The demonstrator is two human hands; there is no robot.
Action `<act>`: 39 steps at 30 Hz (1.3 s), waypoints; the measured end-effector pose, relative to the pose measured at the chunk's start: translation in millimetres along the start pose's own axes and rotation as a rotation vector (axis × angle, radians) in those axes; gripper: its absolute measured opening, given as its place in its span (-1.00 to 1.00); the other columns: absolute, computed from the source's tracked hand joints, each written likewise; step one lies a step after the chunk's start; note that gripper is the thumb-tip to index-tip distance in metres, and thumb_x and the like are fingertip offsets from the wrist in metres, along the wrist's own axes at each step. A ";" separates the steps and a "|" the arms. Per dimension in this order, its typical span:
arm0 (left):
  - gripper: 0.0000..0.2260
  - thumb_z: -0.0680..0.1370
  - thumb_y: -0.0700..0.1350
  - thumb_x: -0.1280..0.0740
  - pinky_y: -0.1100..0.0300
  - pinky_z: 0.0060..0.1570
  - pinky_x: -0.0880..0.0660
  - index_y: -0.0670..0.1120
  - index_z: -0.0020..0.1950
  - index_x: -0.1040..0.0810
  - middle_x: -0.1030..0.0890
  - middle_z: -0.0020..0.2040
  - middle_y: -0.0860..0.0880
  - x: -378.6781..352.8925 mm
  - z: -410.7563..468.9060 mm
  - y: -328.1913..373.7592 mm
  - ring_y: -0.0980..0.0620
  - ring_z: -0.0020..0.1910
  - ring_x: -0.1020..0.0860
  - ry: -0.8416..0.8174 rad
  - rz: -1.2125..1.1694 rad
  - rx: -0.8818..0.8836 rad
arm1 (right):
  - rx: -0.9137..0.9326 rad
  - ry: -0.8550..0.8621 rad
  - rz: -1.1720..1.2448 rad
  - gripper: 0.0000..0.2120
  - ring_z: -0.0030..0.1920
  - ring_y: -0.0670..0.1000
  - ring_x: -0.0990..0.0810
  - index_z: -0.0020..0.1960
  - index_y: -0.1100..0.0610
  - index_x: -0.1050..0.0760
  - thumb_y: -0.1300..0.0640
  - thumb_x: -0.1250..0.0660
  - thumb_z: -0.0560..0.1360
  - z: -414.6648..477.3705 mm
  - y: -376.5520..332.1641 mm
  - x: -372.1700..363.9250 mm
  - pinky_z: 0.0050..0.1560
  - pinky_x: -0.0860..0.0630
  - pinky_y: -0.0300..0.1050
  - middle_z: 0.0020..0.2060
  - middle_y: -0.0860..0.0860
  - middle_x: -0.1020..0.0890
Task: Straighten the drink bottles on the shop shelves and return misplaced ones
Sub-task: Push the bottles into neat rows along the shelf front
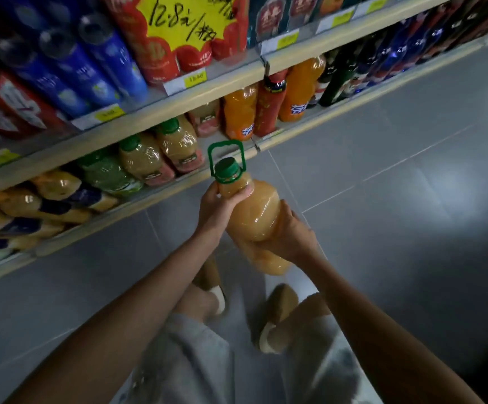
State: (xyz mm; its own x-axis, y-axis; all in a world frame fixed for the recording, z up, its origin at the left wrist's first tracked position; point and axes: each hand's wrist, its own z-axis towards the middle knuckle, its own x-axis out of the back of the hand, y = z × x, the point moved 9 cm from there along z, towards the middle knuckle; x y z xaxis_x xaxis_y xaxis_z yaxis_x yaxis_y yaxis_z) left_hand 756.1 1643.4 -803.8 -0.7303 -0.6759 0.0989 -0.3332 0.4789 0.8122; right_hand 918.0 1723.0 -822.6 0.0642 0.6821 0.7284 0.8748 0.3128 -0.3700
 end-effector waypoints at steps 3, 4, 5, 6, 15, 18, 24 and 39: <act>-0.71 0.37 0.03 -0.50 0.24 0.00 -0.47 0.08 0.05 -0.59 -0.63 -0.01 0.16 -2.9 58.3 -36.1 0.16 0.00 -0.58 0.030 -0.011 -0.024 | 0.031 0.000 0.016 0.13 0.21 0.16 -0.51 0.48 -0.02 -0.02 -0.40 -0.46 0.09 63.6 10.5 -36.5 0.11 -0.48 0.15 0.29 0.03 -0.46; -0.71 0.36 0.04 -0.50 0.25 -0.02 -0.47 0.08 0.05 -0.60 -0.63 -0.02 0.16 -3.2 77.0 -47.1 0.17 -0.01 -0.58 0.046 -0.022 -0.026 | 0.046 0.002 0.014 0.13 0.20 0.16 -0.52 0.47 -0.03 -0.03 -0.41 -0.44 0.08 84.0 12.9 -47.6 0.11 -0.48 0.15 0.28 0.02 -0.46; -0.70 0.35 0.05 -0.50 0.26 -0.06 -0.46 0.08 0.05 -0.60 -0.63 -0.02 0.17 -3.3 94.7 -56.6 0.17 -0.01 -0.58 0.058 -0.029 -0.032 | 0.060 0.008 0.013 0.12 0.19 0.16 -0.52 0.46 -0.03 -0.04 -0.43 -0.43 0.07 103.5 14.9 -57.4 0.11 -0.47 0.14 0.27 0.02 -0.47; -0.70 0.35 0.07 -0.50 0.28 -0.09 -0.45 0.09 0.05 -0.60 -0.63 -0.02 0.18 -3.7 111.8 -65.1 0.17 -0.02 -0.57 0.067 -0.028 -0.041 | 0.072 0.017 0.018 0.11 0.19 0.16 -0.52 0.45 -0.04 -0.04 -0.45 -0.41 0.06 121.6 16.3 -66.3 0.11 -0.46 0.14 0.26 0.01 -0.47; -0.74 0.33 0.06 -0.53 0.31 -0.08 -0.44 0.08 -0.05 -0.59 -0.63 -0.10 0.20 -4.6 216.3 -78.1 0.17 -0.04 -0.58 0.093 0.008 -0.282 | 0.218 0.148 0.177 -0.04 0.21 0.17 -0.50 0.44 -0.02 -0.09 -0.25 -0.44 0.18 232.6 11.5 -101.1 0.14 -0.49 0.12 0.24 0.04 -0.50; -0.74 0.36 0.02 -0.52 0.25 0.01 -0.48 0.06 0.00 -0.60 -0.64 -0.10 0.18 -3.2 228.7 -61.3 0.19 -0.06 -0.59 0.116 -0.019 -0.375 | 0.236 0.236 0.212 -0.01 0.19 0.16 -0.51 0.46 -0.03 -0.08 -0.27 -0.42 0.15 243.9 2.8 -90.8 0.13 -0.50 0.13 0.23 0.03 -0.52; -0.60 0.35 0.06 -0.52 0.21 0.03 -0.50 0.02 0.14 -0.55 -0.63 0.00 0.12 7.6 246.8 -21.6 0.13 0.01 -0.59 0.152 -0.031 -0.504 | 0.274 0.399 0.315 -0.15 0.14 0.14 -0.54 0.36 -0.04 -0.20 -0.18 -0.51 0.18 262.1 -26.0 -69.6 -0.03 -0.44 -0.03 0.16 0.00 -0.55; -0.32 0.33 0.02 -0.54 0.26 0.22 -0.43 -0.14 0.38 -0.40 -0.55 0.26 -0.04 25.2 264.6 22.1 0.07 0.23 -0.50 0.194 0.024 -0.767 | 0.425 0.616 0.630 -0.08 0.17 0.07 -0.52 0.35 0.11 -0.22 0.06 -0.62 0.13 301.0 -79.1 -58.4 0.12 -0.51 0.12 0.19 0.04 -0.52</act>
State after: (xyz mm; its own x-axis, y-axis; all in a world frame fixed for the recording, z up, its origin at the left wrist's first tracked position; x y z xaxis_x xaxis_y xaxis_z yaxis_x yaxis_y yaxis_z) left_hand 572.5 1785.2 -935.4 -0.5918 -0.7896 0.1622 0.2366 0.0222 0.9714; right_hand 700.6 1857.3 -1009.4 0.8055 0.3796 0.4550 0.3558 0.3042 -0.8837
